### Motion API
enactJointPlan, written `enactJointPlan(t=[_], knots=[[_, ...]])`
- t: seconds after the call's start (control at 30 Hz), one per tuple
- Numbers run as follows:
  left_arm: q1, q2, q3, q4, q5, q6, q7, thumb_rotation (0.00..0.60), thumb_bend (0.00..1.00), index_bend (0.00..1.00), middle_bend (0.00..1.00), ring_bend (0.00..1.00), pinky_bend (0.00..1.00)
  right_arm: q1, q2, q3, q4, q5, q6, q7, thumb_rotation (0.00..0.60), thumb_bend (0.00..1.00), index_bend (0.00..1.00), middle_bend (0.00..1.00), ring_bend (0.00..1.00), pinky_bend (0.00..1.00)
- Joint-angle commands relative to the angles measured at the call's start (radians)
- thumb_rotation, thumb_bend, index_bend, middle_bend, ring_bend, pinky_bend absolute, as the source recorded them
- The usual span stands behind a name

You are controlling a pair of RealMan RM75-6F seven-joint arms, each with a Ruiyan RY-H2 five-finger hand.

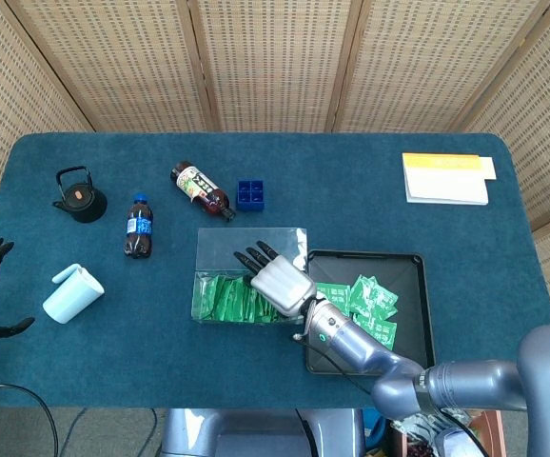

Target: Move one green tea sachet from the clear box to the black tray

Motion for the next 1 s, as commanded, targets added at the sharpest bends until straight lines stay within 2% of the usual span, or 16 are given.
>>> enactJointPlan(t=[0.03, 0.3, 1.0], knots=[[-0.001, 0.000, 0.000, 0.000, 0.000, -0.001, -0.001, 0.600, 0.11, 0.00, 0.00, 0.00, 0.00, 0.010, 0.015, -0.007, -0.020, 0.019, 0.001, -0.024, 0.600, 0.29, 0.39, 0.00, 0.00, 0.00], [-0.003, 0.002, 0.003, 0.000, 0.006, -0.005, -0.006, 0.600, 0.11, 0.00, 0.00, 0.00, 0.00, 0.021, 0.028, -0.023, -0.040, 0.048, 0.004, -0.051, 0.600, 0.29, 0.39, 0.00, 0.00, 0.07], [-0.007, 0.001, 0.004, 0.002, 0.004, -0.009, -0.007, 0.600, 0.11, 0.00, 0.00, 0.00, 0.00, 0.028, -0.004, -0.021, 0.003, 0.052, 0.016, -0.033, 0.600, 0.29, 0.41, 0.00, 0.00, 0.08]])
